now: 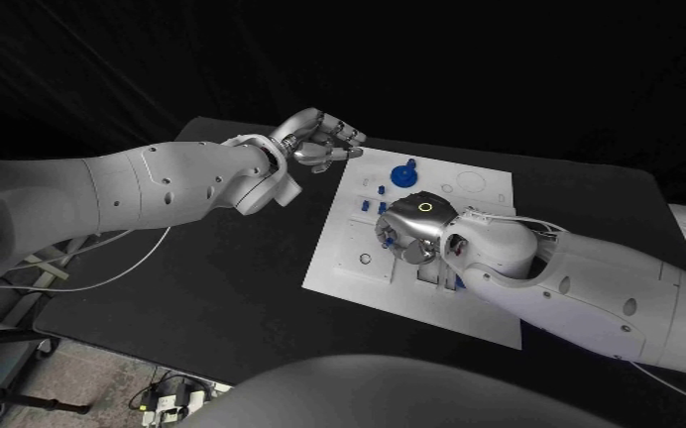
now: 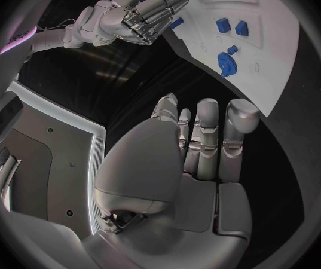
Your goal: Assemble the parts on the task board
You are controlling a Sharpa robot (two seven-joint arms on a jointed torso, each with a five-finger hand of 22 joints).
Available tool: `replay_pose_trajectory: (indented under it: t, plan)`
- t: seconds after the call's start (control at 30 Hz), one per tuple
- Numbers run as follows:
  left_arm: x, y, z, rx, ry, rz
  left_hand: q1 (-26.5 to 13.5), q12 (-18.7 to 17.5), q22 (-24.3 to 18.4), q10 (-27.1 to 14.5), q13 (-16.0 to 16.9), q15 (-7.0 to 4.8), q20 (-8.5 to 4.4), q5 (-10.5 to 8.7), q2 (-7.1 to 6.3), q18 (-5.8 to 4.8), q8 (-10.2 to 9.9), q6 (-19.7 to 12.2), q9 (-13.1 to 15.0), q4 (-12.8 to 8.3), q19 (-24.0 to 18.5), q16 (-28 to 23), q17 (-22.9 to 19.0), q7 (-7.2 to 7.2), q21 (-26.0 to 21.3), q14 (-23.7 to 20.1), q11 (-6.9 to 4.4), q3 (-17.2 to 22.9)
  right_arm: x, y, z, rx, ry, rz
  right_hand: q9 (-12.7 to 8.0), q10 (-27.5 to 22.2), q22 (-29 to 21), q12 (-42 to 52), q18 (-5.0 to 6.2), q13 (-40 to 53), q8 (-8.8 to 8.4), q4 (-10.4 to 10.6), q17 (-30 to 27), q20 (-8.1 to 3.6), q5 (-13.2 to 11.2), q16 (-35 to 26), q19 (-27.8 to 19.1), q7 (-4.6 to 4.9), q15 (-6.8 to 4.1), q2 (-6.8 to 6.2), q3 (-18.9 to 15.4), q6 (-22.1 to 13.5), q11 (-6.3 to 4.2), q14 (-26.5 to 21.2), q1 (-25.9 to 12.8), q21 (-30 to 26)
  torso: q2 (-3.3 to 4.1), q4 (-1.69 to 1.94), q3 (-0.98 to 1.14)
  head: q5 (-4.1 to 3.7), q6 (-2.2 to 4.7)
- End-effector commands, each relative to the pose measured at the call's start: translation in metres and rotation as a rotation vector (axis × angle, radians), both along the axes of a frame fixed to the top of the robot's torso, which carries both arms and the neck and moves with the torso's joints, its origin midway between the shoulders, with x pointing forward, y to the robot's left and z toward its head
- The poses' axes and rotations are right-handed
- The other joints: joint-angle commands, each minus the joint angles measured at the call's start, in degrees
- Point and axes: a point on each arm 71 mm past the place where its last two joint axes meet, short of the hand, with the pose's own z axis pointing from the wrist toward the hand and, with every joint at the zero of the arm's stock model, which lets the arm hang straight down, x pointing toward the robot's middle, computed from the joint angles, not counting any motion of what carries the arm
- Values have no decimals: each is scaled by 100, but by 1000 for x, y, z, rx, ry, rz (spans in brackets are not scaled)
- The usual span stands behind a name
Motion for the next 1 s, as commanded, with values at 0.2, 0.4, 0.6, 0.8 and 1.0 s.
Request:
replay_pose_trajectory:
  t: [0.2, 0.4, 0.6, 0.8, 1.0]
  plan:
    - [0, -2, -1, 0, 14, -20, 46, 41, 667, 2, -5, 4, -13, 22, 25, 94, -22, -10, -9, -20, -39, -32, -3, 52, -25, -49, 37, -13, -1, 3, -1, -1, 21, 0, 12, 64, 856, 35, -74, 12, -23, -44, 6, -2, -27, 29, 52, 40, -18, 18, -1, -6, -8, 45, -55, 28, -5, -4, 0, 22, -1]
    - [0, -2, -2, 4, 19, -21, 46, 41, 667, 2, -5, 4, -13, 22, 25, 94, -22, -10, -9, -20, -39, -32, -3, 52, -25, -49, 37, -13, -2, 3, -1, -1, 31, -3, 13, 69, 855, 37, -74, 13, -24, -46, 1, -2, -29, 26, 53, 40, -19, 18, -1, -6, -10, 43, -57, 28, -2, -4, 2, 30, -1]
    - [1, -2, -2, 8, 26, -23, 74, 53, 662, 5, -5, 14, -6, 20, 12, 97, -23, -15, -11, -23, -50, -42, -29, 55, -51, -64, 42, -19, -1, 4, -2, -2, 36, -5, 14, 76, 856, 39, -74, 14, -26, -47, 5, -3, -33, 29, 55, 41, -21, 20, -1, -6, -12, 47, -60, 32, 0, -3, 2, 26, -1]
    - [1, -3, -3, 11, 31, -28, 74, 53, 662, 5, -5, 14, -6, 20, 12, 97, -23, -15, -11, -23, -50, -42, -29, 55, -51, -64, 42, -19, -1, 4, -3, -8, 38, -9, 15, 78, 853, 39, -72, 15, -28, -52, -7, -4, -32, 22, 50, 39, -22, 21, 2, -8, -14, 41, -57, 23, -1, 1, 2, 22, -1]
    - [1, -3, -3, 15, 35, -31, 74, 53, 662, 5, -5, 14, -6, 20, 12, 97, -23, -15, -11, -23, -50, -42, -29, 55, -51, -64, 42, -19, 0, 2, -4, -25, 42, -19, 18, 58, 844, 22, -64, 10, -43, -79, -36, -9, -18, 5, 30, 35, -25, 19, 18, -21, -10, 25, -45, -6, -1, -2, 2, 15, -1]
